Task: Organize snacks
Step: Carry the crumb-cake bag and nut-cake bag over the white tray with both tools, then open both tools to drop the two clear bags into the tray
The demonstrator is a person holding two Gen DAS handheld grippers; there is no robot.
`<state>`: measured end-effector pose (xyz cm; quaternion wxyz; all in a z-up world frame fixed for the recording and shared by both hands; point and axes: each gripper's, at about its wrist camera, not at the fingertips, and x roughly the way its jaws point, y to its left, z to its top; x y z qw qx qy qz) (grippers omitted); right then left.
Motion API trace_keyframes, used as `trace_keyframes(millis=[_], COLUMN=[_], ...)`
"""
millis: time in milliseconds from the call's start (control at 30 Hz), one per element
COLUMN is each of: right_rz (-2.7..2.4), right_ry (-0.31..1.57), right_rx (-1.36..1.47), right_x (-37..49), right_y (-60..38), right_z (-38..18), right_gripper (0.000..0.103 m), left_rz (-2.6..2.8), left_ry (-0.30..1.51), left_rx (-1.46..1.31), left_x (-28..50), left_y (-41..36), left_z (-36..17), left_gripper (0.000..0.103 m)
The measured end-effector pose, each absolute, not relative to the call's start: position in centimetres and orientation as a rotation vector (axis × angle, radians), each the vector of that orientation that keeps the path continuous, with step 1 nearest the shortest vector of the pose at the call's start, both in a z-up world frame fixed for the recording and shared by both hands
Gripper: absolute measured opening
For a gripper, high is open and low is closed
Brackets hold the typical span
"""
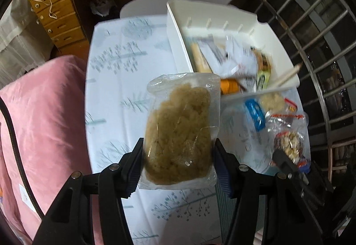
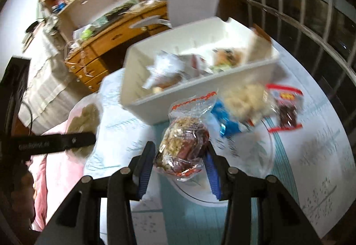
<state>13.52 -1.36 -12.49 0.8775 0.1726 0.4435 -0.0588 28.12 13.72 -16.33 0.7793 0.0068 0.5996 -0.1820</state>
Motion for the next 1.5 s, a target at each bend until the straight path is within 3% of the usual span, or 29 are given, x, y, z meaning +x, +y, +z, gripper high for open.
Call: trace_keyframes(millis=[433, 1000, 1033, 1067, 1133, 1233, 1500], right_rz=[-0.014, 0.071, 0.073, 0.074, 0.082, 0.076, 0.036], right_ry=[0.821, 0.82, 0.824, 0.828, 0.849, 0.884, 0.88], right_rx=[0.301, 0.27, 0.274, 0.28, 0.307, 0.36, 0.353], right_x=[19.1, 24.4, 24.7, 24.9, 25.2, 25.5, 24.1], right_y=[-0.4, -2.0, -2.1, -2.2, -2.4, -2.7, -2.2], right_z=[-9.8, -11.8, -12.0, -12.1, -12.5, -13.1, -12.2], right_gripper=[0.044, 0.044, 0.044, 0.045, 0.047, 0.06, 0.066], left_rz=[-0.409, -0.435, -0.434, -0.434, -0.43, -0.427, -0.398], left_ry=[1.277, 1.236, 1.24, 1.248, 1.252, 1.264, 1.292], left_rx=[0.039, -0.02, -0.018, -0.017, -0.025, -0.036, -0.065], left_x=[34.9, 43.4, 43.6, 43.8, 43.9, 43.8, 42.1], left_y=[11.1, 4.5, 4.3, 4.1, 4.0, 4.3, 6.2], left_z=[-13.2, -13.5, -13.7, -13.9, -14.1, -14.4, -13.9], left_gripper=[0.056, 0.057, 0.062, 0.075, 0.082, 0.082, 0.082])
